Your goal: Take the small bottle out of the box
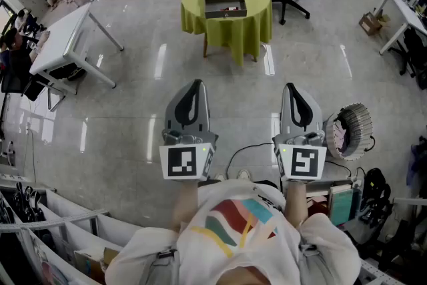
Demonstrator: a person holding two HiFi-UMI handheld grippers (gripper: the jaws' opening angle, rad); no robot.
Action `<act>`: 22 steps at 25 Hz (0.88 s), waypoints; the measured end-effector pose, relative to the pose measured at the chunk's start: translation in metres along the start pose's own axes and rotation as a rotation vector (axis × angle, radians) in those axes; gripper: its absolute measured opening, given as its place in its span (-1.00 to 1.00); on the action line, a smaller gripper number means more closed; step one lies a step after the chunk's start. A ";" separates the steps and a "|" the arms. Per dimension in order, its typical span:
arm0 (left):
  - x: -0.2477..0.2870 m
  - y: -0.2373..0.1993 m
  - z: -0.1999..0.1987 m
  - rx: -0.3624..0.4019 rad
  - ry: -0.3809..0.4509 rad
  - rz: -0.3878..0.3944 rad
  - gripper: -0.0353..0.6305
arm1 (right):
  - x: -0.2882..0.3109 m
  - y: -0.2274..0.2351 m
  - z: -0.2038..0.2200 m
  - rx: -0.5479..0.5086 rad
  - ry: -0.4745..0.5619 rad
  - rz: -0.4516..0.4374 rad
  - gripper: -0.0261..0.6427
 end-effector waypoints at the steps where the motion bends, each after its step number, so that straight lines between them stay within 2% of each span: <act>1: 0.002 0.000 0.000 0.001 -0.001 0.000 -0.84 | 0.001 0.002 0.000 0.003 -0.006 0.004 -0.91; 10: 0.012 0.002 0.001 0.002 -0.003 -0.008 -0.84 | 0.009 0.008 0.003 0.009 -0.013 -0.016 -0.91; 22: 0.024 0.014 0.000 0.011 0.010 -0.018 -0.84 | 0.004 0.032 0.001 0.044 0.056 -0.043 -0.91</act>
Point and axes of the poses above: the fingertips, and each gripper's own axes: x forward along the fingers, y to its right, z out of its underside, the point moved 7 cm from there along -x, backward along the fingers, and after that the axes turned 12 degrees about x, right-handed, at the moved point
